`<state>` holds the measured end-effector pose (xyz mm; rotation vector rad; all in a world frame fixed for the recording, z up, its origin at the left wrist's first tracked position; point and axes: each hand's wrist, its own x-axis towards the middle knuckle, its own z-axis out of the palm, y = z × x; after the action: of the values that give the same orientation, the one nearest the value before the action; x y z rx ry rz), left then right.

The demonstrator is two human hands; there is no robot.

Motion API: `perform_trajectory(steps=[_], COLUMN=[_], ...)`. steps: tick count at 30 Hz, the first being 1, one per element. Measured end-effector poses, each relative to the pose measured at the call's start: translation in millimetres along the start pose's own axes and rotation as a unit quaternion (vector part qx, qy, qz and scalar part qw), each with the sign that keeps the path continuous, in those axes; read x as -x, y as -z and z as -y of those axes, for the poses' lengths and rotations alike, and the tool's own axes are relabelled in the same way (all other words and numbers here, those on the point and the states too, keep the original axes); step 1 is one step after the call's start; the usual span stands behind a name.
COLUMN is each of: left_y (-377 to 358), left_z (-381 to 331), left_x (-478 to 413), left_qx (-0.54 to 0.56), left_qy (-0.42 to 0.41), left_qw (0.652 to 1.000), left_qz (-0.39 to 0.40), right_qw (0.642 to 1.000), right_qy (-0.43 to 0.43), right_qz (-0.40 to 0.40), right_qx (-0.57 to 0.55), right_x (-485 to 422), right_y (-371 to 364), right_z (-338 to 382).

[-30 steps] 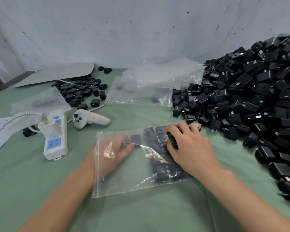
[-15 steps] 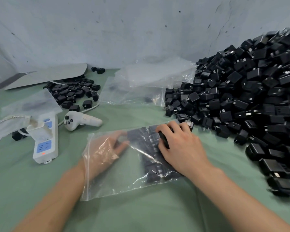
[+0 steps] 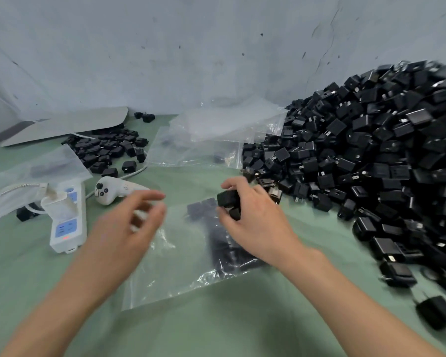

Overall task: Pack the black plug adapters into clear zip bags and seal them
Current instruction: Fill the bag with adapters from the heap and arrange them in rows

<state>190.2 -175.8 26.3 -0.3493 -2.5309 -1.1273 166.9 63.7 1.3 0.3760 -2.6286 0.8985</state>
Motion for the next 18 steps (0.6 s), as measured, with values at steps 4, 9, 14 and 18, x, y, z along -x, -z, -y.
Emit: perform_trajectory(steps=[4,9,14,18], left_y=[-43,-52,-19,25], left_z=[-30,-21,5,53], left_x=[3,2,-4,6], left_qx=[0.062,0.111,0.196,0.146], left_qy=[-0.035,-0.008,0.103,0.228], left_qw=[0.993,0.990,0.974,0.960], left_qz=[0.092,0.086,-0.036,-0.070], right_qw=[0.996,0.994,0.996,0.999], right_qy=[0.060,0.063,0.056,-0.009], right_qz=[0.063,0.088,0.061,0.037], right_qx=[0.014,-0.012,-0.026,-0.039], right_x=[11,12,6,0], right_y=[-6,-4,-4,-1], right_z=[12,14,5,-18])
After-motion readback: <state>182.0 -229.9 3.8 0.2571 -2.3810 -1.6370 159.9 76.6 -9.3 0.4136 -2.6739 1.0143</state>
